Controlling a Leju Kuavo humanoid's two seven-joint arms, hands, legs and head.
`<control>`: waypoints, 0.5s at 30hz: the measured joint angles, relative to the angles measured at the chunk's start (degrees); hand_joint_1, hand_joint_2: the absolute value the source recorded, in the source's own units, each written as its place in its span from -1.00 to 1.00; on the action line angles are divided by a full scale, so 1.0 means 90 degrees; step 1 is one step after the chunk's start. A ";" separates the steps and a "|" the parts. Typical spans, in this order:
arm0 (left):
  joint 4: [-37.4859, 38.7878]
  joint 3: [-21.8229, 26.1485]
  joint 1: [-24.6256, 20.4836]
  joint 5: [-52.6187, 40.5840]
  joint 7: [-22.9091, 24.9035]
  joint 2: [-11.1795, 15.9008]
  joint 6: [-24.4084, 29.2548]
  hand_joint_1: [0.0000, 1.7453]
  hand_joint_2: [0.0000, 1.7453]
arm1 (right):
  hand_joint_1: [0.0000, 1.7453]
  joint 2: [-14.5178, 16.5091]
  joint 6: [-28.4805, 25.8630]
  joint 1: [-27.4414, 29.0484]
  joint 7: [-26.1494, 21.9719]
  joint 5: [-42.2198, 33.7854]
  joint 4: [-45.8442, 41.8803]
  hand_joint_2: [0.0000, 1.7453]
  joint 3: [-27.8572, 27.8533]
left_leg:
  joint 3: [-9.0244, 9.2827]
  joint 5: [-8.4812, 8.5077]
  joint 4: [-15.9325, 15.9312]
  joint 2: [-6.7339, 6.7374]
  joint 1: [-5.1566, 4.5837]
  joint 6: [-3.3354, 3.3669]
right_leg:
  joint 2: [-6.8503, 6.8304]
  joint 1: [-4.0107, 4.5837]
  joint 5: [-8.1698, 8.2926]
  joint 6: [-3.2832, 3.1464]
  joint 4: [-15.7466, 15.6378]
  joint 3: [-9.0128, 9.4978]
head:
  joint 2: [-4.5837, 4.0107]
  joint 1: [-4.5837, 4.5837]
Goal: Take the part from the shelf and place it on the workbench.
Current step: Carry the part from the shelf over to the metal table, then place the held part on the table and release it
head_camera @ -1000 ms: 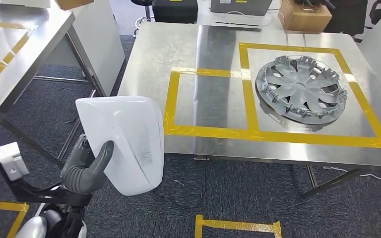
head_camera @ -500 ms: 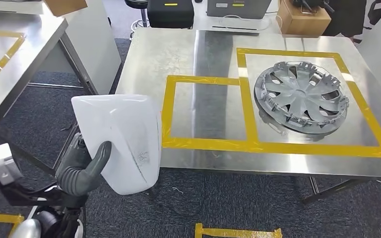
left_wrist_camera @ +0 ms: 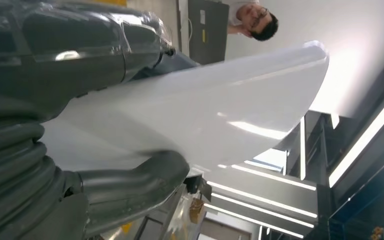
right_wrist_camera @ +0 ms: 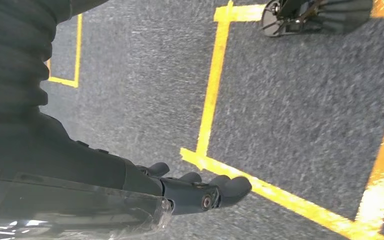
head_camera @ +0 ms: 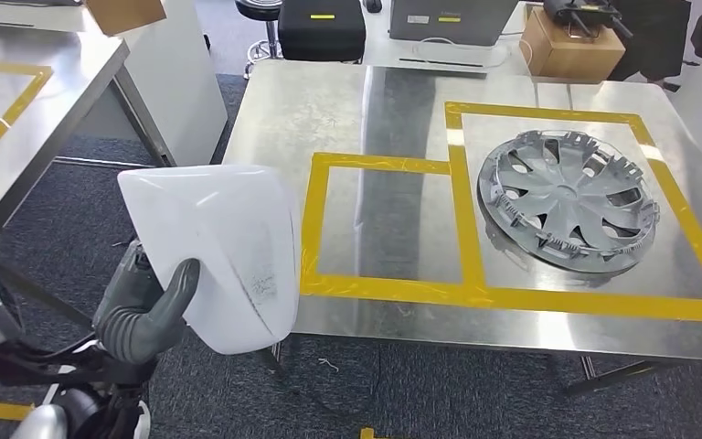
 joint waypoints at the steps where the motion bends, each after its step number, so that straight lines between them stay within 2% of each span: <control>1: -0.0005 -0.0005 -0.0004 -0.0009 -0.0004 -0.0001 -0.0008 1.00 1.00 | -1.00 -0.0001 -0.0002 0.0004 0.0023 -0.0001 -0.0001 1.00 -0.0001 | 0.0006 0.0002 -0.0022 0.0000 0.0000 0.0002 | 0.0003 -0.0003 -0.0034 0.0028 -0.0014 0.0012 | 0.0000 -0.0008; 3: -0.0015 -0.0014 -0.0009 -0.0043 -0.0019 -0.0002 -0.0030 1.00 1.00 | -1.00 -0.0006 0.0000 0.0001 0.0018 -0.0001 -0.0002 1.00 -0.0001 | 0.0032 -0.0001 -0.0060 0.0005 -0.0003 -0.0003 | 0.0008 -0.0003 -0.0043 -0.0014 -0.0013 0.0014 | 0.0000 -0.0026; 7: -0.0037 -0.0023 -0.0008 -0.0098 -0.0053 -0.0002 -0.0059 1.00 1.00 | -1.00 -0.0010 0.0040 -0.0017 -0.0090 -0.0001 -0.0004 1.00 -0.0004 | 0.0062 -0.0011 -0.0104 0.0012 -0.0004 -0.0025 | 0.0011 -0.0004 -0.0072 -0.0047 -0.0013 0.0024 | 0.0000 -0.0040; 15: -0.0076 -0.0052 -0.0007 -0.0290 -0.0017 -0.0002 -0.0058 1.00 1.00 | -1.00 -0.0007 0.0067 -0.0015 -0.0069 0.0000 -0.0003 1.00 -0.0005 | 0.0070 -0.0006 -0.0122 0.0025 -0.0007 -0.0062 | 0.0012 -0.0017 -0.0074 -0.0053 -0.0013 0.0032 | 0.0000 -0.0042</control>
